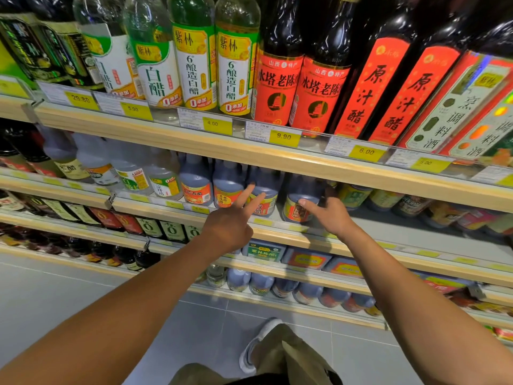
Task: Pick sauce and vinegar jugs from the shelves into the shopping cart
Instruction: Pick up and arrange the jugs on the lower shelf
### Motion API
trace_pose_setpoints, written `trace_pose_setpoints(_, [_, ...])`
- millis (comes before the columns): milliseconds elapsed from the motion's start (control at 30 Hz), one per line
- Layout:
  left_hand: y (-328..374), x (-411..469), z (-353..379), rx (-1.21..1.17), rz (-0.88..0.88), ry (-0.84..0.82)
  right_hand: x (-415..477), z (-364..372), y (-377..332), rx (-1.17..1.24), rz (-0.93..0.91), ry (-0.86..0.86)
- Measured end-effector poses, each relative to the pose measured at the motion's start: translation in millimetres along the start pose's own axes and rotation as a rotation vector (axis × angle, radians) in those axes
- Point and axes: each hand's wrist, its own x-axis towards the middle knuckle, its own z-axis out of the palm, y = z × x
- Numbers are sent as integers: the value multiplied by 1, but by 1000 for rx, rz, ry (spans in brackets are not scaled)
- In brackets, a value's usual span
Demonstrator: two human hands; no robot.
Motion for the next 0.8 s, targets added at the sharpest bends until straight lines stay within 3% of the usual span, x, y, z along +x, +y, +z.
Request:
trace_pose_setpoints(567, [0,-6,-2,0,8,-21,-9,9,-13,14,3,-89])
trace_pose_setpoints(800, [-22,-53,4,50,152,267,-42,-3,-20,-198,17,-44])
